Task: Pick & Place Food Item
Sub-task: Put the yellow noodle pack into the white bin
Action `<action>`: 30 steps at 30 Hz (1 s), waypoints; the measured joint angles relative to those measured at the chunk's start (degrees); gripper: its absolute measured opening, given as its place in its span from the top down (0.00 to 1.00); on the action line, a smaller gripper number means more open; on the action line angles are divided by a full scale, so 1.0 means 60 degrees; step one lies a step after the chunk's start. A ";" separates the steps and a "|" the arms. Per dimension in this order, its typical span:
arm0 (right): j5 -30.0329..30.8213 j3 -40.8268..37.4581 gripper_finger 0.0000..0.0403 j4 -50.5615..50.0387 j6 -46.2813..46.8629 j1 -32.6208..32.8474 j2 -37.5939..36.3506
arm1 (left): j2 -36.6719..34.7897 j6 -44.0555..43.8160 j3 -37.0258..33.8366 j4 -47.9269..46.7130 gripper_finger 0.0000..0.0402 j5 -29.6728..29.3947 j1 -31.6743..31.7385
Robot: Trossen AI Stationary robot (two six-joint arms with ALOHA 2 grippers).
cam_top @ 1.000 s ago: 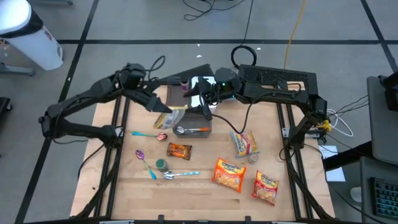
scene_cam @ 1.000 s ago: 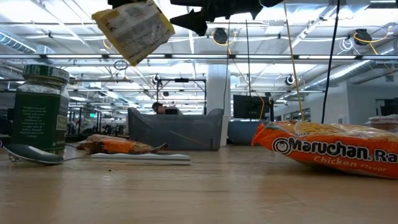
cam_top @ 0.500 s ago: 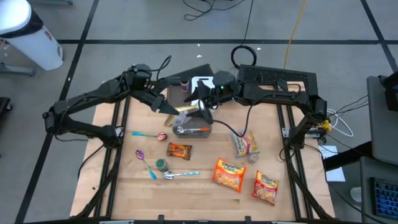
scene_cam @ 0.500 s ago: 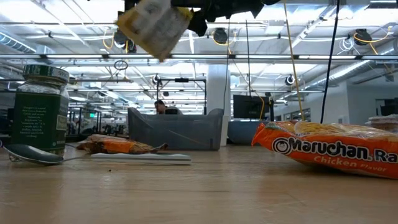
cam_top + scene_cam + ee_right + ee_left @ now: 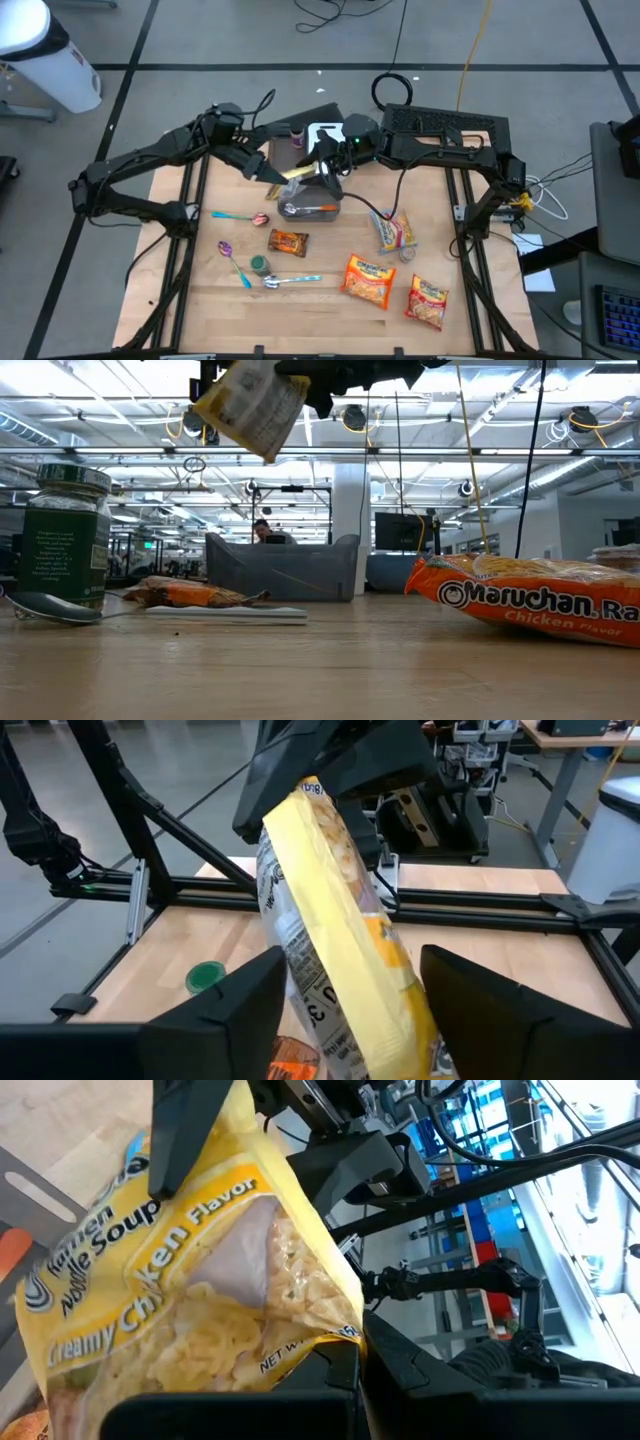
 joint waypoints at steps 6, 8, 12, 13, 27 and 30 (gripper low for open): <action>-0.0039 0.0000 0.58 0.0000 0.0003 0.0000 0.0000 | 0.0000 0.0001 0.0000 -0.0022 1.00 0.0004 0.0000; -0.0214 -0.0004 0.62 -0.0011 0.0003 0.0000 0.0000 | -0.0004 0.0059 0.0000 -0.0155 1.00 0.0011 0.0005; -0.0225 -0.0007 0.69 -0.0018 0.0003 0.0000 0.0000 | -0.0004 0.0217 0.0000 -0.0490 1.00 0.0007 0.0004; -0.0224 -0.0007 0.70 -0.0018 0.0002 0.0000 0.0000 | -0.0004 0.0229 0.0000 -0.0509 1.00 0.0004 0.0004; -0.0223 -0.0007 0.71 0.0000 0.0003 0.0000 0.0000 | -0.0007 0.0368 0.0000 -0.0702 1.00 -0.0061 0.0004; -0.0223 -0.0011 0.72 0.0000 0.0003 0.0000 0.0000 | -0.0007 0.0525 0.0000 -0.1021 1.00 -0.0084 0.0004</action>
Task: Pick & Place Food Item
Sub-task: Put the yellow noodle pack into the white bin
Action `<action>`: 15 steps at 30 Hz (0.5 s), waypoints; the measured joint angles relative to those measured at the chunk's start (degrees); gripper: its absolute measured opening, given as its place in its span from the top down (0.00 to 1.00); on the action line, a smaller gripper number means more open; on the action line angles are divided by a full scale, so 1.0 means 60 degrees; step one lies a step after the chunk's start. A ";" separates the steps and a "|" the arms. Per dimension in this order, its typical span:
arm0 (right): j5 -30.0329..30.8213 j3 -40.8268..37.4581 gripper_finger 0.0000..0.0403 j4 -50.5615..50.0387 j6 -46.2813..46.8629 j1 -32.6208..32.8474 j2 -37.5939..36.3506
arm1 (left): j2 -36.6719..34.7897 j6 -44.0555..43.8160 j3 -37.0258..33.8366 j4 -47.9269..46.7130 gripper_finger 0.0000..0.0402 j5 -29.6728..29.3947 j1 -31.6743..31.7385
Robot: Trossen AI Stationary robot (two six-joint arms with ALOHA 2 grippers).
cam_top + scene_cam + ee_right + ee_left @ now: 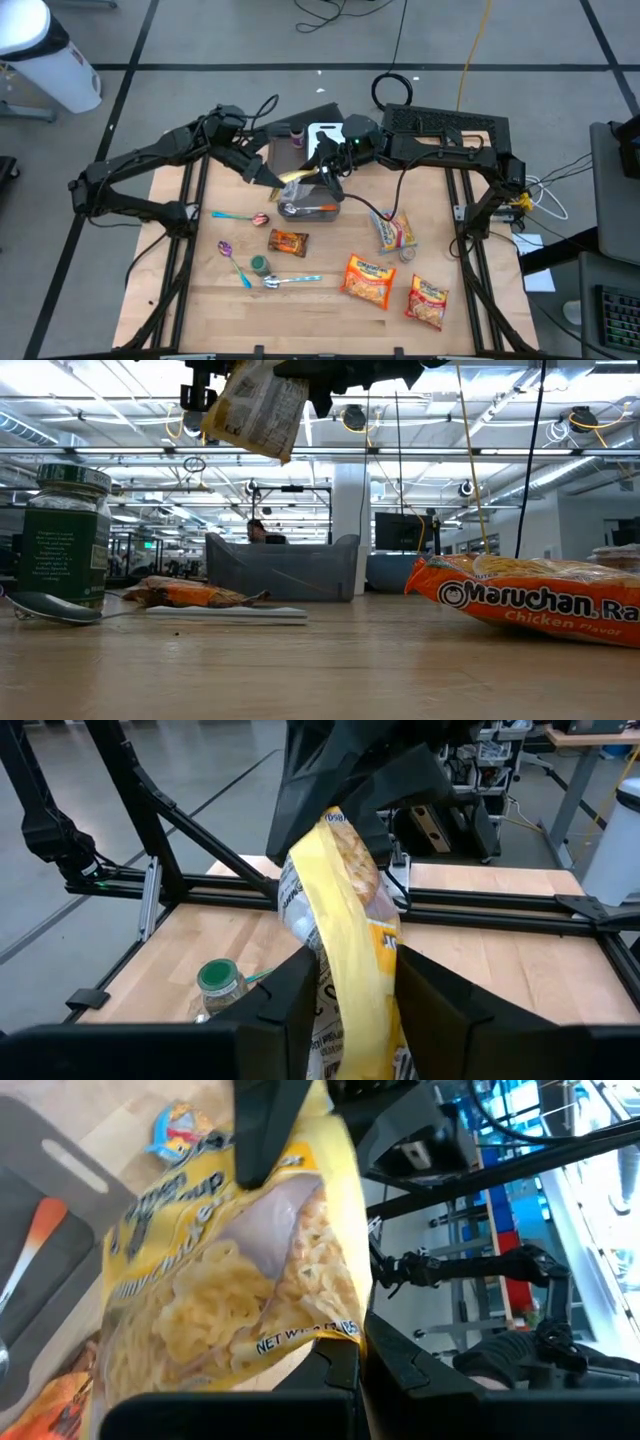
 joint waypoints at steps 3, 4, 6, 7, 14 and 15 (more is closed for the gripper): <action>0.0000 0.0000 0.72 0.0004 0.0004 0.0000 0.0000 | 0.0000 0.0068 0.0000 -0.0204 1.00 -0.0068 -0.0007; 0.0000 0.0003 0.72 0.0004 0.0005 0.0000 0.0000 | 0.0000 0.0102 0.0000 -0.0238 1.00 -0.0073 -0.0004; 0.0000 0.0000 0.72 0.0025 0.0110 0.0000 0.0000 | 0.0000 0.0151 0.0000 -0.0303 1.00 -0.0096 -0.0004; -0.0003 0.0000 0.72 0.0063 0.0209 0.0000 0.0000 | 0.0000 0.0153 0.0000 -0.0325 1.00 -0.0128 -0.0004; -0.0004 0.0000 0.77 0.0156 0.0277 0.0000 0.0000 | 0.0000 0.0239 -0.0004 -0.0429 1.00 -0.0233 -0.0004; -0.0004 0.0001 0.78 0.0153 0.0275 0.0000 0.0000 | 0.0000 0.0240 -0.0004 -0.0429 1.00 -0.0233 -0.0004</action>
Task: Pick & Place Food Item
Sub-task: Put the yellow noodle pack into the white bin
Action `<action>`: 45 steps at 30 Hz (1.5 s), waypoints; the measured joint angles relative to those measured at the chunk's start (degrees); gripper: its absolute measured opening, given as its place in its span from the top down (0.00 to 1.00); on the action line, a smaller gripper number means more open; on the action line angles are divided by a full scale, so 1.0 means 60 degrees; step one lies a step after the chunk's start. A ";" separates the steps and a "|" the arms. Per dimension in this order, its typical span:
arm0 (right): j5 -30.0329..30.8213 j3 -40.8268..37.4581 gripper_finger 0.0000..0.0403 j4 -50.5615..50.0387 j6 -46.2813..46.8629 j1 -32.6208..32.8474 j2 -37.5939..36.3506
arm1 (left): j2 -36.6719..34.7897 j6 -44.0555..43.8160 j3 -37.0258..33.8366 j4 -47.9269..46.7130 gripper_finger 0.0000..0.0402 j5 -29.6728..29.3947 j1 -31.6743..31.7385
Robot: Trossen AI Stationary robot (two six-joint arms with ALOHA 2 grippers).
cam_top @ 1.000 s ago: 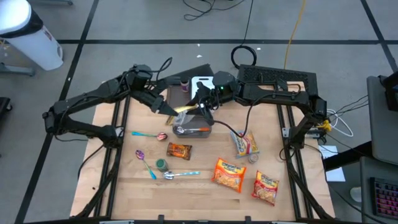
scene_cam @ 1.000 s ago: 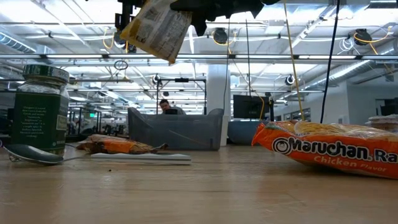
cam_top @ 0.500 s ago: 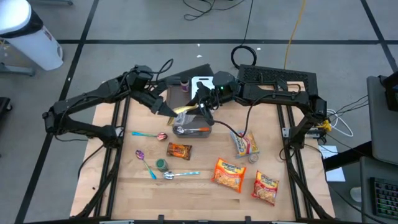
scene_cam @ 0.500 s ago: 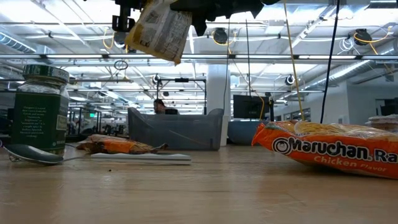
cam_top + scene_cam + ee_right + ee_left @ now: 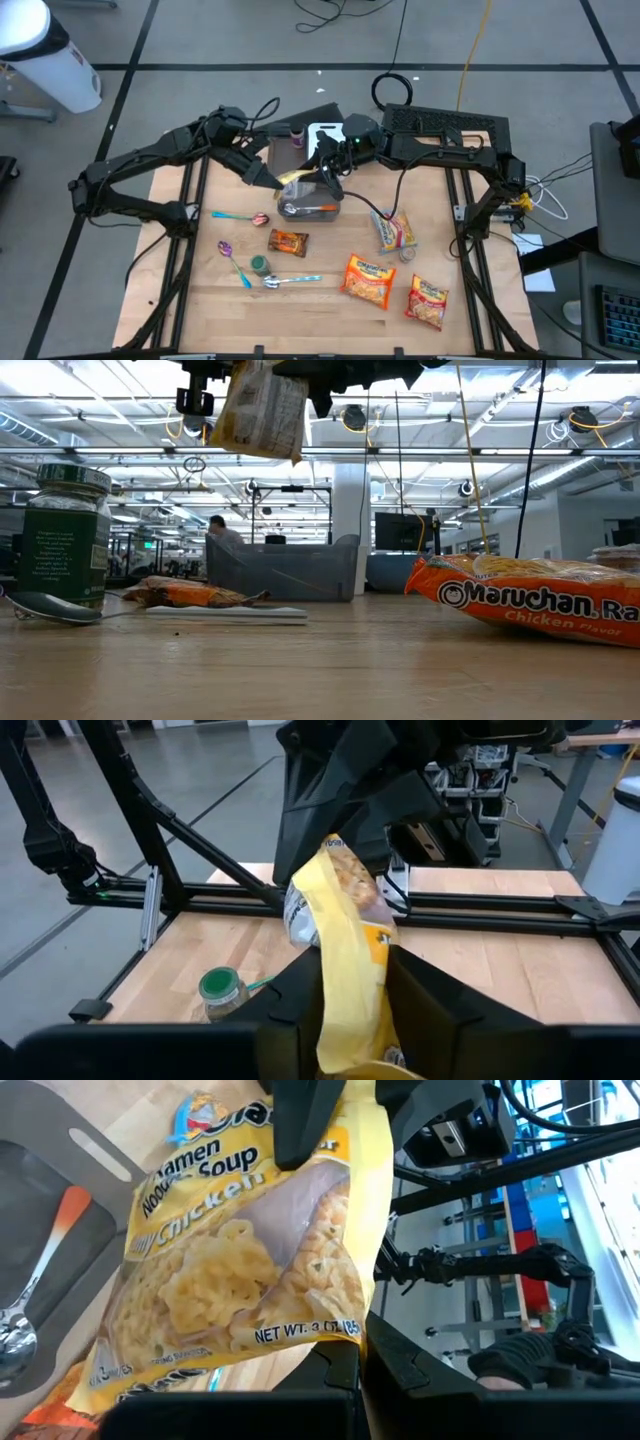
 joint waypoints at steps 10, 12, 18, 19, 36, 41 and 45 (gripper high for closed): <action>-0.0011 -0.0001 0.84 0.0000 -0.0013 0.0000 0.0000 | 0.0000 0.0011 0.0000 0.0004 0.99 0.0000 0.0004; -0.0018 -0.0001 0.85 0.0000 -0.0015 0.0000 -0.0004 | 0.0000 0.0011 0.0000 0.0004 0.99 -0.0003 0.0004; -0.0029 -0.0001 0.86 0.0000 -0.0016 0.0000 -0.0007 | 0.0000 0.0015 0.0000 0.0004 0.99 -0.0004 0.0004; -0.0025 -0.0001 0.86 0.0000 -0.0012 0.0000 -0.0007 | 0.0000 0.0016 0.0000 0.0004 0.99 -0.0004 0.0004; 0.0038 -0.0001 0.87 0.0007 -0.0023 0.0000 -0.0007 | 0.0000 0.0049 0.0000 0.0014 0.99 0.0124 0.0000; 0.0040 -0.0001 0.94 0.0161 -0.0023 -0.0004 -0.0007 | 0.0000 0.0036 0.0000 0.0028 0.99 0.0175 0.0000; 0.0045 -0.0001 0.99 0.0411 -0.0024 -0.0004 -0.0007 | 0.0000 0.0034 0.0000 0.0029 0.98 0.0178 0.0000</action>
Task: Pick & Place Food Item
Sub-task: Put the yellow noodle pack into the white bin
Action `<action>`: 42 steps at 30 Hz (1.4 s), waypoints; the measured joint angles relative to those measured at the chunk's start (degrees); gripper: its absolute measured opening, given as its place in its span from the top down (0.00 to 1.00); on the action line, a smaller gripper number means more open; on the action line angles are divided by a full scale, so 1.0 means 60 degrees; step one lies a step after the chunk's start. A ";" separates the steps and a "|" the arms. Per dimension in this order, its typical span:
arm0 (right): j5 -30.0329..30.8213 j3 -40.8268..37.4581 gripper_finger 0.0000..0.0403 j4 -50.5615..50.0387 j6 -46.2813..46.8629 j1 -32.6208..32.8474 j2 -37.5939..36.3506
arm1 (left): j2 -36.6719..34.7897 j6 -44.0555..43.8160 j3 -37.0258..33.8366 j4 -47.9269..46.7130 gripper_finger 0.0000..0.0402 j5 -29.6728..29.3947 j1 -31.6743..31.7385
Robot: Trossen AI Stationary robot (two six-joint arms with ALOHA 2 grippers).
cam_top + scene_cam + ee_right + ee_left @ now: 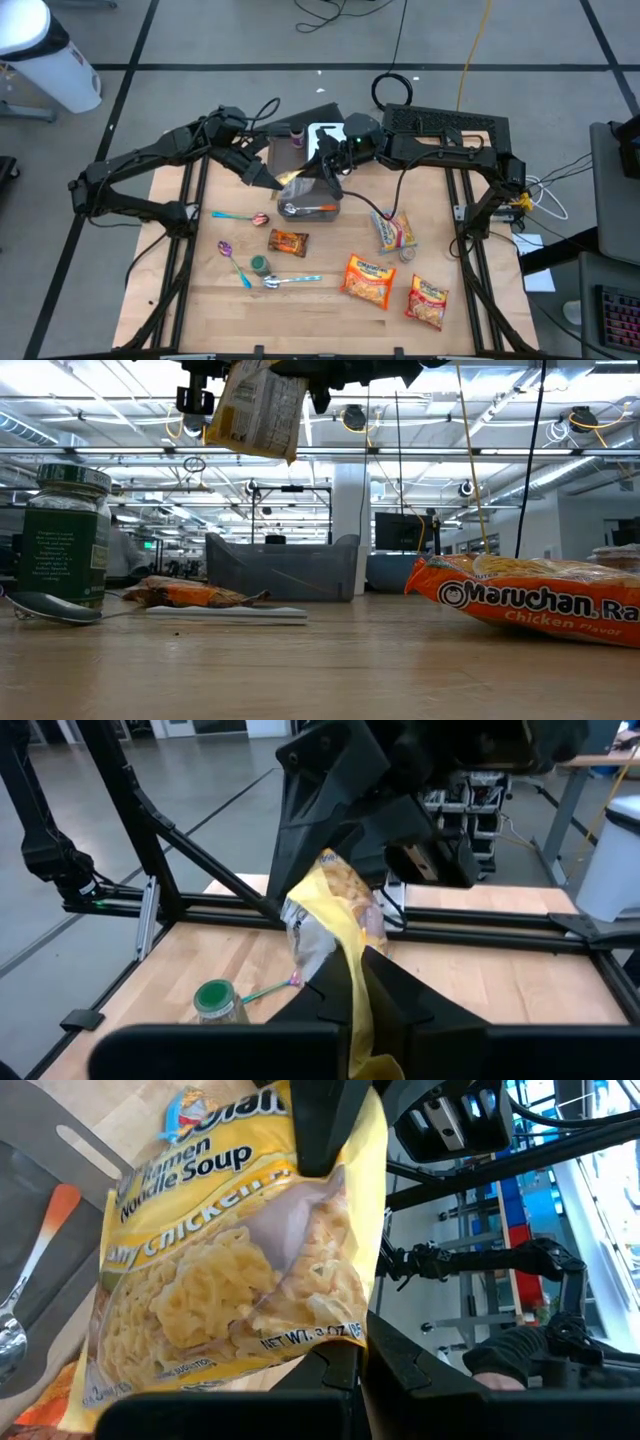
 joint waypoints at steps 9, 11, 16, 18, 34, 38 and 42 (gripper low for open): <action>0.0002 0.0000 1.00 -0.0004 0.0001 -0.0018 0.0000 | 0.0000 0.0061 0.0000 0.0024 0.96 -0.0048 0.0007; 0.0002 0.0000 1.00 -0.0010 0.0019 -0.0018 0.0000 | 0.0000 0.0191 -0.0001 0.0133 0.95 -0.0143 0.0007; 0.0000 0.0000 1.00 -0.0014 0.0040 -0.0022 0.0000 | 0.0000 0.0291 -0.0007 0.0893 0.95 -0.0181 0.0052; 0.0001 0.0000 1.00 -0.0008 0.0099 -0.0022 -0.0005 | 0.0000 0.0287 -0.0011 0.1221 0.95 -0.0182 0.0121; 0.0000 -0.0004 1.00 -0.0111 0.0501 -0.0271 -0.0186 | -0.0004 0.0542 -0.0007 0.1606 0.73 -0.0636 0.0776; 0.0006 -0.0011 1.00 -0.0243 0.0504 -0.0353 -0.0325 | 0.0000 0.0536 -0.0007 0.1693 0.58 -0.0725 0.0781; -0.0020 -0.0007 1.00 -0.0352 0.0519 -0.0518 -0.0472 | 0.0000 0.0616 -0.0007 0.2017 0.46 -0.0722 0.0843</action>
